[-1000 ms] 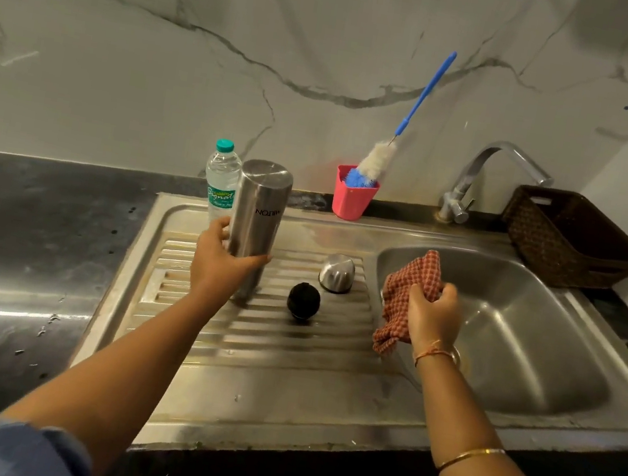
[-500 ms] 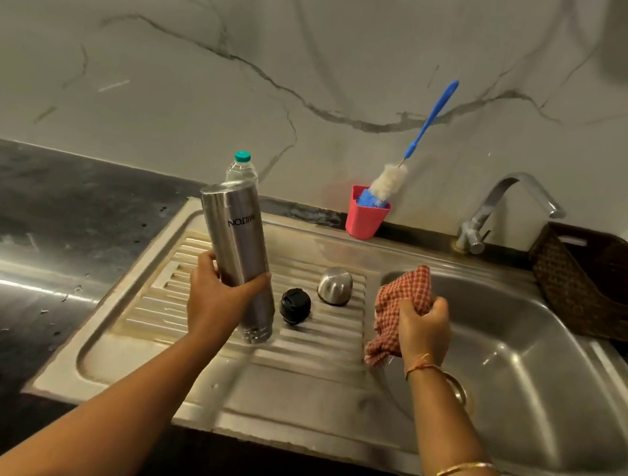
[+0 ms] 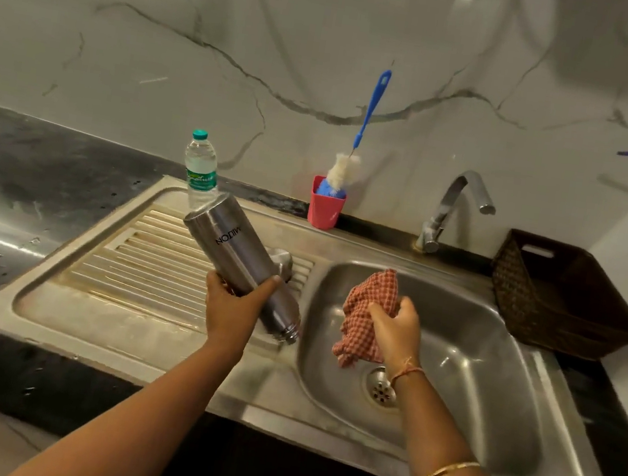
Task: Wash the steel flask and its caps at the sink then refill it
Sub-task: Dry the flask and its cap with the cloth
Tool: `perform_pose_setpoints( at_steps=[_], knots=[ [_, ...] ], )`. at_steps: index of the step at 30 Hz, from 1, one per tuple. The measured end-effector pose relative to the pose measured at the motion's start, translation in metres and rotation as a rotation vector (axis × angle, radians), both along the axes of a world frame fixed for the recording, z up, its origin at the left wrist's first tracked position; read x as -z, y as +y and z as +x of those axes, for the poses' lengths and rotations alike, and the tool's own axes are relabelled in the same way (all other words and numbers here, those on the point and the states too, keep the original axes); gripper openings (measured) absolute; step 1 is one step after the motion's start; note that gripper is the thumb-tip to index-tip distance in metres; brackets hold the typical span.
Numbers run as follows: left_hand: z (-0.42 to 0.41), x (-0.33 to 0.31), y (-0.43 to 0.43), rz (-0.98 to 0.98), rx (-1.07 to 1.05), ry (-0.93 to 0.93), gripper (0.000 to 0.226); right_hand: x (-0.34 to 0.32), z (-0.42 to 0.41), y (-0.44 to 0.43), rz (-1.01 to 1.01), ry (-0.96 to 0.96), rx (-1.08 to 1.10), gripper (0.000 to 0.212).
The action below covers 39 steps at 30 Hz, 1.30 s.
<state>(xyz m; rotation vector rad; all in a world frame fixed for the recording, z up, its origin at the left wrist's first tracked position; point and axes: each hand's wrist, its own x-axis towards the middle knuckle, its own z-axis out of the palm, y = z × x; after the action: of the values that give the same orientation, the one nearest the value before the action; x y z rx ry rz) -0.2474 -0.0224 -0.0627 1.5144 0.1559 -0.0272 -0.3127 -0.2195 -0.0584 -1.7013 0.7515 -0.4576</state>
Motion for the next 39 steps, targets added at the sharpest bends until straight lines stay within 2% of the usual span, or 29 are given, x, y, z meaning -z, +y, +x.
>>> perform_pose_setpoints(
  at_steps=[5,8,13,17,20,22,24,27,29,30,32,34,35,37,38,39],
  knots=[
    [-0.01,-0.016,-0.054,-0.2,0.081,0.143,0.057,-0.01,-0.021,-0.025,0.078,-0.085,-0.091,0.012],
    [-0.012,-0.026,-0.084,-0.244,0.162,0.182,0.068,-0.016,-0.032,-0.032,0.017,-0.133,-0.159,0.015],
    [-0.012,-0.042,-0.124,-0.382,0.25,0.289,0.073,-0.01,-0.043,-0.031,-0.331,-0.209,-0.197,0.025],
    [-0.011,-0.051,-0.141,-0.426,0.303,0.349,0.068,-0.009,-0.052,-0.041,-0.396,-0.181,-0.29,0.031],
    [-0.007,-0.051,-0.147,-0.453,0.326,0.39,0.075,-0.007,-0.052,-0.05,-0.509,-0.213,-0.269,0.022],
    [-0.004,-0.05,-0.148,-0.459,0.364,0.399,0.077,-0.005,-0.048,-0.056,-0.542,-0.237,-0.248,0.029],
    [0.001,-0.048,-0.15,-0.466,0.402,0.399,0.076,-0.009,-0.042,-0.06,-0.33,-0.248,-0.196,0.031],
    [0.009,-0.048,-0.152,-0.464,0.439,0.387,0.07,-0.027,-0.032,-0.064,0.219,-0.253,-0.1,0.015],
    [0.013,-0.05,-0.154,-0.472,0.446,0.38,0.065,-0.035,-0.03,-0.066,0.398,-0.269,-0.093,0.014],
    [0.016,-0.051,-0.154,-0.478,0.448,0.381,0.061,-0.036,-0.029,-0.066,0.4,-0.275,-0.11,0.018],
    [0.021,-0.056,-0.155,-0.488,0.444,0.396,0.055,-0.035,-0.029,-0.06,0.202,-0.251,-0.178,0.04],
    [0.027,-0.061,-0.157,-0.508,0.433,0.425,0.057,-0.028,-0.025,-0.055,-0.12,-0.223,-0.228,0.066],
    [0.029,-0.063,-0.158,-0.51,0.433,0.438,0.059,-0.023,-0.022,-0.054,-0.257,-0.216,-0.2,0.072],
    [0.031,-0.064,-0.159,-0.494,0.453,0.439,0.065,-0.023,-0.016,-0.054,-0.384,-0.229,-0.106,0.065],
    [0.032,-0.063,-0.159,-0.482,0.467,0.431,0.066,-0.025,-0.015,-0.055,-0.353,-0.225,-0.083,0.057],
    [0.033,-0.062,-0.159,-0.475,0.482,0.42,0.066,-0.029,-0.014,-0.056,-0.24,-0.215,-0.083,0.048]
  ],
)
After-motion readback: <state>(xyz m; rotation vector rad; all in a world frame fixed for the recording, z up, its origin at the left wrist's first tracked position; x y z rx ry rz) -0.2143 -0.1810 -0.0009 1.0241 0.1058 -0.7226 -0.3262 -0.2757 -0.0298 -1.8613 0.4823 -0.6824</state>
